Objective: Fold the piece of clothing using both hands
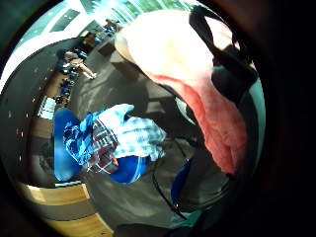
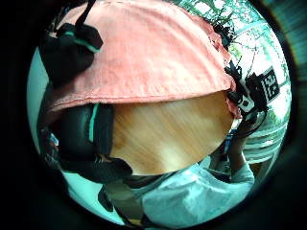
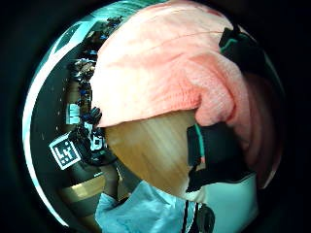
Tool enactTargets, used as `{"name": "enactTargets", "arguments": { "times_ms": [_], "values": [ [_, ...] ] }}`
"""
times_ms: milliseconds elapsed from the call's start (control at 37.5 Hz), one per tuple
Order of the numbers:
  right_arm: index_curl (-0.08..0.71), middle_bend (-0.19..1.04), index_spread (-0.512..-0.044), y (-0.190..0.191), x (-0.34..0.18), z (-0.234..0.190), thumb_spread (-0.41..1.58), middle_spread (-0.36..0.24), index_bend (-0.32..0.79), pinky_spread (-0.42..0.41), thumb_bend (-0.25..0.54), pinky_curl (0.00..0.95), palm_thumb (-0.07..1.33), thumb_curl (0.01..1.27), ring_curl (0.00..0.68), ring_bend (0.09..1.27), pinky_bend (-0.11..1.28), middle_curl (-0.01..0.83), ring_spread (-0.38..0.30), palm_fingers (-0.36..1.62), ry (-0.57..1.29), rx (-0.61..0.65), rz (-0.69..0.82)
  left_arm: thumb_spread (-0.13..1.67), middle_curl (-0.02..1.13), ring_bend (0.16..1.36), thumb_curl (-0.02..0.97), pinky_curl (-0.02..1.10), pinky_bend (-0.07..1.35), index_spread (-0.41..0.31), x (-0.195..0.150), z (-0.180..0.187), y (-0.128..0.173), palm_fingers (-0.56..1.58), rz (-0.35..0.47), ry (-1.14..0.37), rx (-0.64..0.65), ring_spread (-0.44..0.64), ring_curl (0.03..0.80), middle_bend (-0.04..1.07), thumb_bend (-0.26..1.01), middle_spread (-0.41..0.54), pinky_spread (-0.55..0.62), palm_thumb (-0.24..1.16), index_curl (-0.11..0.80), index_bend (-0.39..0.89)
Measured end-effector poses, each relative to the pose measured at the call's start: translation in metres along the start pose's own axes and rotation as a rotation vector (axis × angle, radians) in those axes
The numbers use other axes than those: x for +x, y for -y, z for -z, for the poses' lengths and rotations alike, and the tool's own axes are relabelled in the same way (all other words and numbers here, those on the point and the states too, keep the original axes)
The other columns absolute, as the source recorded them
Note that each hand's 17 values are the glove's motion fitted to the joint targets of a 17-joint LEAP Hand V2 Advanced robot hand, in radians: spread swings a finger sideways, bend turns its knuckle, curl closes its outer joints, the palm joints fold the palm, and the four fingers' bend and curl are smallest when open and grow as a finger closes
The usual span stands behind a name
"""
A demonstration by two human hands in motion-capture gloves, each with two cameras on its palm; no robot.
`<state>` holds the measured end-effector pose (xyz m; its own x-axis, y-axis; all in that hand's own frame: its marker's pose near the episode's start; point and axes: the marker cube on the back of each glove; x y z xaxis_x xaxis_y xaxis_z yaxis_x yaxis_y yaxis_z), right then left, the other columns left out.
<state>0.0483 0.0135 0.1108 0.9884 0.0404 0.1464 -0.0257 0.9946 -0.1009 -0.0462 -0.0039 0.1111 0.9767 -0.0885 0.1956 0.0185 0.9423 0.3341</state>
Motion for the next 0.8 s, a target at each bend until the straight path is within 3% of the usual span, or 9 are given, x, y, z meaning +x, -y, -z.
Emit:
{"name": "enactTargets", "arguments": {
  "times_ms": [53, 107, 240, 347, 480, 641, 801],
  "values": [
    [0.295, 0.20, -0.339, 0.002, 0.003, 0.003, 1.12, -0.058, 0.45, 0.136, 0.115, 0.286, 0.66, 0.37, 0.238, 0.41, 0.48, 0.305, 0.004, 0.60, -0.031, 0.074, 0.017, 1.19, 0.37, 0.51, 0.290, 0.29, 0.48, -0.201, -0.018, 0.009, -0.001, 0.83, 0.003, 0.149, 0.071, -0.04, 0.276, 0.23, 0.12, -0.140, 0.05, 0.36, 0.316, 0.32],
    [0.312, 0.20, -0.332, 0.001, 0.006, 0.006, 1.12, -0.093, 0.50, 0.082, 0.149, 0.262, 0.74, 0.39, 0.229, 0.40, 0.42, 0.310, -0.058, 0.76, -0.073, 0.135, 0.054, 1.20, 0.37, 0.51, 0.309, 0.28, 0.46, -0.231, -0.021, 0.016, -0.008, 0.98, -0.005, 0.178, 0.078, -0.12, 0.271, 0.25, 0.15, -0.186, -0.02, 0.43, 0.326, 0.32],
    [0.330, 0.23, -0.318, -0.008, 0.011, 0.022, 1.09, -0.172, 0.39, -0.083, 0.163, 0.291, 0.83, 0.42, 0.272, 0.46, 0.47, 0.340, -0.189, 1.07, -0.159, 0.228, 0.157, 1.18, 0.42, 0.53, 0.348, 0.30, 0.40, -0.284, 0.017, 0.053, -0.018, 1.21, -0.045, -0.120, 0.110, -0.27, 0.316, 0.33, 0.20, -0.272, -0.15, 0.59, 0.356, 0.29],
    [0.350, 0.31, -0.314, -0.037, 0.012, 0.063, 1.10, -0.239, 0.30, -0.172, 0.178, 0.314, 0.90, 0.43, 0.325, 0.55, 0.43, 0.382, -0.272, 1.25, -0.182, 0.163, 0.256, 1.17, 0.45, 0.57, 0.365, 0.32, 0.38, -0.313, 0.016, 0.096, -0.021, 1.29, -0.112, -0.222, 0.080, -0.34, 0.347, 0.36, 0.22, -0.311, -0.23, 0.68, 0.378, 0.29],
    [0.364, 0.34, -0.317, -0.042, 0.012, 0.133, 1.10, -0.276, 0.24, -0.258, 0.173, 0.332, 0.94, 0.42, 0.367, 0.62, 0.43, 0.405, -0.311, 1.34, -0.136, 0.039, 0.374, 1.15, 0.47, 0.66, 0.373, 0.33, 0.34, -0.335, -0.010, 0.130, -0.003, 1.34, -0.195, -0.233, -0.100, -0.39, 0.383, 0.38, 0.21, -0.341, -0.28, 0.74, 0.397, 0.27],
    [0.355, 0.34, -0.335, 0.045, 0.003, 0.176, 1.11, -0.294, 0.14, -0.334, 0.134, 0.355, 0.94, 0.41, 0.402, 0.69, 0.49, 0.414, -0.316, 1.36, -0.028, 0.069, 0.312, 1.14, 0.47, 0.71, 0.373, 0.34, 0.32, -0.347, -0.018, 0.134, 0.064, 1.34, -0.197, -0.105, -0.218, -0.41, 0.409, 0.39, 0.19, -0.360, -0.31, 0.77, 0.417, 0.26],
    [0.326, 0.40, -0.343, 0.181, -0.014, 0.135, 1.10, -0.299, 0.09, -0.370, 0.062, 0.368, 0.88, 0.38, 0.437, 0.78, 0.52, 0.437, -0.294, 1.37, -0.029, 0.014, 0.247, 1.14, 0.48, 0.75, 0.372, 0.36, 0.31, -0.348, -0.016, 0.074, 0.162, 1.33, -0.144, 0.003, -0.324, -0.42, 0.426, 0.40, 0.15, -0.369, -0.32, 0.79, 0.430, 0.23]
  ]
}}
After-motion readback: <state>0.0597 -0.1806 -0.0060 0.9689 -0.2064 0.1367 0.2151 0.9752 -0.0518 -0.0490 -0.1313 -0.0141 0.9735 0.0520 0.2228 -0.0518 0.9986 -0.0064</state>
